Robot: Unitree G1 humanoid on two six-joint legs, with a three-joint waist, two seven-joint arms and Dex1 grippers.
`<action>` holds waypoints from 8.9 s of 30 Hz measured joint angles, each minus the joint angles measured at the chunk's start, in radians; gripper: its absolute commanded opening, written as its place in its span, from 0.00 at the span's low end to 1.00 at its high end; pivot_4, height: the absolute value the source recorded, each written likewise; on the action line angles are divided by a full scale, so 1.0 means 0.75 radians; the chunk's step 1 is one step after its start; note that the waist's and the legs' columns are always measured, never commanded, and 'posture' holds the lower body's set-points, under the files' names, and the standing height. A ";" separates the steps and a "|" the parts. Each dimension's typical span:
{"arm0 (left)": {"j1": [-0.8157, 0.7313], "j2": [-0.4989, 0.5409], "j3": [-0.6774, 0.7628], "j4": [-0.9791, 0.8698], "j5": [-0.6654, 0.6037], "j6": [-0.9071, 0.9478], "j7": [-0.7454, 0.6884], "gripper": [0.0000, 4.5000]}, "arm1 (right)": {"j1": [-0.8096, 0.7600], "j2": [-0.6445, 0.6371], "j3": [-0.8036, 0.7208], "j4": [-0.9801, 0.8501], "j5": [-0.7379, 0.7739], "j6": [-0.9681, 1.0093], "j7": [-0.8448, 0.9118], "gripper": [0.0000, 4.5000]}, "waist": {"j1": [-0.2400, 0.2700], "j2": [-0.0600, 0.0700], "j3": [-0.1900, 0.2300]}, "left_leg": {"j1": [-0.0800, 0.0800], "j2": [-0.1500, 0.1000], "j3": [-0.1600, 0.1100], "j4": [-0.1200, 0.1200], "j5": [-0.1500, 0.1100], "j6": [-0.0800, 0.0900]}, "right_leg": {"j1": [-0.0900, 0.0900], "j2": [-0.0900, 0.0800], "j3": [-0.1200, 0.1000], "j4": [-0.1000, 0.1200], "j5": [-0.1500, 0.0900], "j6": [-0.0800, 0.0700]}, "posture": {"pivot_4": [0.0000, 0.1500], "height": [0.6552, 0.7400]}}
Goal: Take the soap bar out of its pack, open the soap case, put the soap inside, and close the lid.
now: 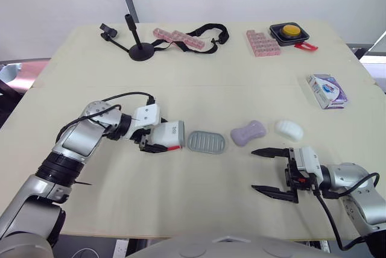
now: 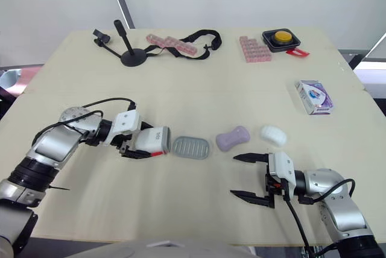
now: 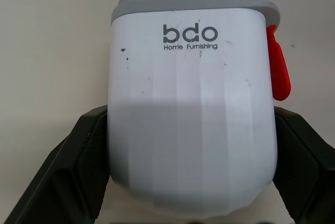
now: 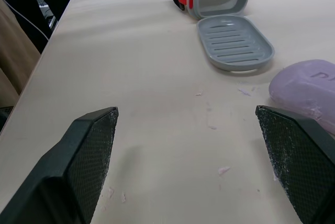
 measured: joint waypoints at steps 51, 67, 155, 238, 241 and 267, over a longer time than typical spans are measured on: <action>-0.013 0.015 0.005 0.070 -0.009 -0.037 0.012 1.00 | 0.022 -0.001 -0.006 -0.007 -0.011 0.007 0.001 1.00 | 0.002 -0.004 0.004 | 0.000 0.000 -0.001 -0.001 0.000 0.000 | 0.002 0.000 -0.002 -0.001 0.000 0.000 | 1.00 0.64; 0.003 0.078 0.067 0.024 -0.059 -0.115 -0.030 1.00 | 0.021 -0.005 -0.007 -0.012 -0.011 0.018 -0.001 1.00 | 0.003 -0.007 0.006 | 0.000 0.000 -0.001 -0.001 0.000 0.000 | 0.002 0.000 -0.003 -0.002 0.000 0.000 | 1.00 0.64; 1.172 -0.088 0.403 -0.951 -0.449 -0.111 0.525 1.00 | -1.287 -0.080 0.667 0.690 -0.484 -0.035 0.359 1.00 | -0.020 -0.012 0.015 | 0.004 0.012 -0.002 0.000 0.006 -0.011 | 0.003 0.014 -0.003 0.005 -0.001 -0.003 | 1.00 0.64; 1.254 -0.237 0.479 -0.424 -0.384 -0.615 0.384 1.00 | -1.279 0.156 0.900 -0.307 -0.387 1.574 -0.395 0.61 | 0.040 -0.017 0.013 | 0.024 0.016 0.004 -0.016 0.009 -0.047 | 0.007 0.028 0.015 0.002 -0.001 -0.001 | 1.00 0.64; 1.247 -0.242 0.479 -0.419 -0.384 -0.615 0.379 1.00 | -1.279 0.156 0.901 -0.307 -0.384 1.579 -0.392 0.79 | 0.040 -0.017 0.013 | 0.024 0.016 0.004 -0.016 0.009 -0.047 | 0.008 0.028 0.015 0.002 -0.001 -0.001 | 1.00 0.64; 0.980 -0.181 0.615 -0.366 -0.433 -0.560 0.433 1.00 | -0.546 -0.030 0.217 -0.284 -0.113 0.677 -0.102 1.00 | 0.039 -0.024 0.008 | 0.027 0.016 0.004 -0.018 0.008 -0.047 | 0.013 0.028 0.015 -0.003 -0.001 -0.001 | 1.00 0.64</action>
